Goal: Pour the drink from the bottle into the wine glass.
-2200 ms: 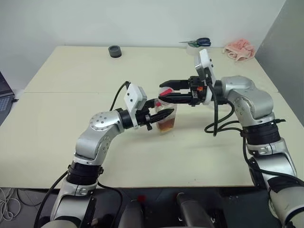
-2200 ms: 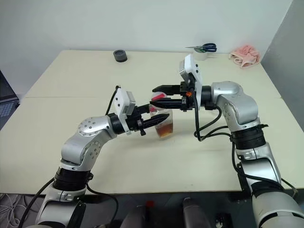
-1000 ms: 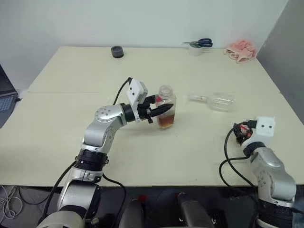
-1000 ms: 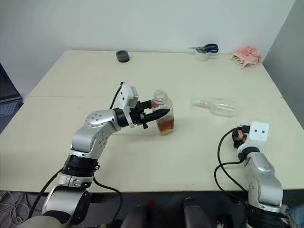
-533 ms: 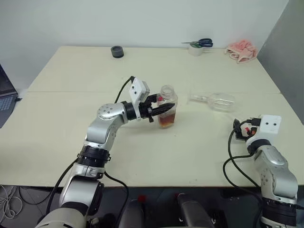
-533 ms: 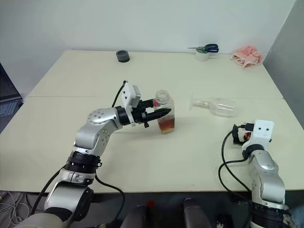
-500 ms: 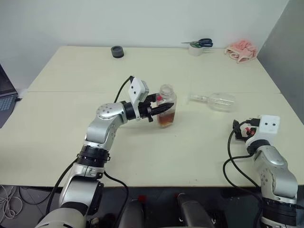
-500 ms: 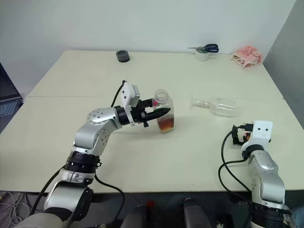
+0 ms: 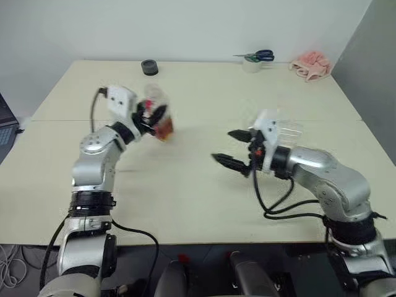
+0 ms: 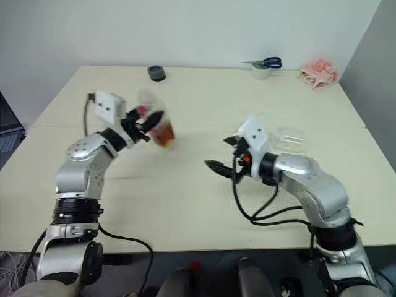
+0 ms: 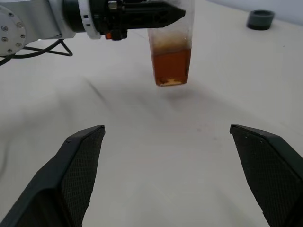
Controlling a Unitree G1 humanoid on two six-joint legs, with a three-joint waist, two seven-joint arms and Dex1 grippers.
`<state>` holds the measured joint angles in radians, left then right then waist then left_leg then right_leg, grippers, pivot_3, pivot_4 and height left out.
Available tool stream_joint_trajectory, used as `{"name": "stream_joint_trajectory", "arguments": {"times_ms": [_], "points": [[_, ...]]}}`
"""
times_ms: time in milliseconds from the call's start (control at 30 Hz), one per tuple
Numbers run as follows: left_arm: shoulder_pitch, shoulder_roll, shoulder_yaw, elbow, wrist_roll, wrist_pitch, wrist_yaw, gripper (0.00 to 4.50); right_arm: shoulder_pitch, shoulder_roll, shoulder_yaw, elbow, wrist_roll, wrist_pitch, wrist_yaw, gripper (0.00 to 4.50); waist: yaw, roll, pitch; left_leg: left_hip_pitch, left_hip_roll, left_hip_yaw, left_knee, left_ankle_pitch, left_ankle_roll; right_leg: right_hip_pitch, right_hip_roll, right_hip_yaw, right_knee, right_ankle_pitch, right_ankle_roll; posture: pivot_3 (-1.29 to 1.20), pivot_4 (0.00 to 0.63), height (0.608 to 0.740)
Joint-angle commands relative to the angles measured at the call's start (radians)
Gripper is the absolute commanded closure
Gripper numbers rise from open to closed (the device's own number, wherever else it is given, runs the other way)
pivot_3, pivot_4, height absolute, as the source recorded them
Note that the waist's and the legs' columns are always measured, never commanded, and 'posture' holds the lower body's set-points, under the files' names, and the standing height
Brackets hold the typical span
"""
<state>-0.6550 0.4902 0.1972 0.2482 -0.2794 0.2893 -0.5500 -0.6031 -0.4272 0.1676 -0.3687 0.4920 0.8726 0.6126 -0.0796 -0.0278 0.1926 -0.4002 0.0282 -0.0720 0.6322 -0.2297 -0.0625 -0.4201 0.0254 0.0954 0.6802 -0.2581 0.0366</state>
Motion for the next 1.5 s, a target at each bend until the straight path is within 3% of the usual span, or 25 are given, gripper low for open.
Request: {"name": "stream_joint_trajectory", "arguments": {"times_ms": [33, 267, 567, 800, 867, 1267, 1367, 1500], "points": [[0.047, 0.016, 0.069, -0.097, -0.004, 0.044, 0.096, 2.67, -0.086, 0.064, 0.066, 0.116, -0.046, -0.107, 0.047, 0.0, -0.001, 0.0, 0.0, 0.0, 0.0, 0.0, 0.0, 0.0, 0.0, 0.0, 0.0, 0.0, 0.0, 0.0, 0.0, 0.0, 0.15, 0.74], [0.172, -0.019, 0.114, -0.189, -0.032, 0.049, 0.157, 2.67, -0.166, 0.173, 0.089, 0.25, -0.102, -0.198, 0.05, 0.0, 0.017, -0.001, 0.0, -0.002, 0.0, -0.003, 0.0, 0.0, 0.0, 0.0, -0.002, -0.005, 0.0, 0.003, -0.005, 0.0, 0.15, 0.74], [0.211, -0.046, 0.154, -0.215, -0.052, 0.072, 0.234, 2.67, -0.163, 0.19, 0.086, 0.254, -0.121, -0.2, 0.062, 0.0, 0.022, -0.001, 0.0, -0.001, 0.0, -0.003, 0.001, 0.0, 0.0, 0.0, -0.003, -0.006, 0.001, 0.003, -0.005, 0.0, 0.15, 0.74], [0.247, -0.028, 0.144, -0.25, -0.059, 0.089, 0.233, 0.43, -0.163, 0.203, 0.079, 0.269, -0.125, -0.194, 0.059, 0.0, 0.022, -0.001, 0.0, -0.001, 0.0, -0.003, 0.001, 0.0, 0.0, 0.0, -0.003, -0.005, 0.001, 0.003, -0.005, 0.0, 0.15, 0.74], [0.256, -0.025, 0.144, -0.261, -0.058, 0.096, 0.238, 0.04, -0.16, 0.206, 0.079, 0.275, -0.128, -0.197, 0.06, 0.0, 0.022, -0.001, 0.0, -0.001, 0.0, -0.003, 0.001, 0.0, 0.0, 0.0, -0.003, -0.005, 0.001, 0.003, -0.005, 0.0, 0.15, 0.74], [0.565, -0.009, 0.208, -0.502, -0.159, 0.12, 0.134, 0.04, -0.102, 0.154, 0.003, 0.281, -0.136, -0.196, 0.029, 0.0, 0.02, -0.001, -0.001, 0.0, 0.0, -0.002, -0.001, 0.0, 0.0, 0.0, -0.003, -0.005, 0.001, 0.003, -0.005, 0.0, 0.15, 0.74], [0.613, -0.028, 0.214, -0.542, -0.197, 0.114, 0.118, 0.04, -0.076, 0.138, -0.048, 0.293, -0.148, -0.207, -0.019, 0.0, 0.025, -0.001, -0.001, -0.001, -0.001, -0.002, 0.0, 0.0, 0.0, 0.0, -0.003, -0.005, 0.0, 0.003, -0.005, 0.0, 0.15, 0.74], [0.687, -0.017, 0.156, -0.615, -0.233, 0.141, 0.038, 0.04, -0.036, 0.166, -0.213, 0.304, -0.105, -0.167, -0.145, 0.0, 0.024, -0.001, -0.001, -0.001, -0.001, -0.001, 0.0, 0.0, 0.0, 0.0, -0.003, -0.003, 0.0, 0.002, -0.004, 0.0, 0.15, 0.74]]}}
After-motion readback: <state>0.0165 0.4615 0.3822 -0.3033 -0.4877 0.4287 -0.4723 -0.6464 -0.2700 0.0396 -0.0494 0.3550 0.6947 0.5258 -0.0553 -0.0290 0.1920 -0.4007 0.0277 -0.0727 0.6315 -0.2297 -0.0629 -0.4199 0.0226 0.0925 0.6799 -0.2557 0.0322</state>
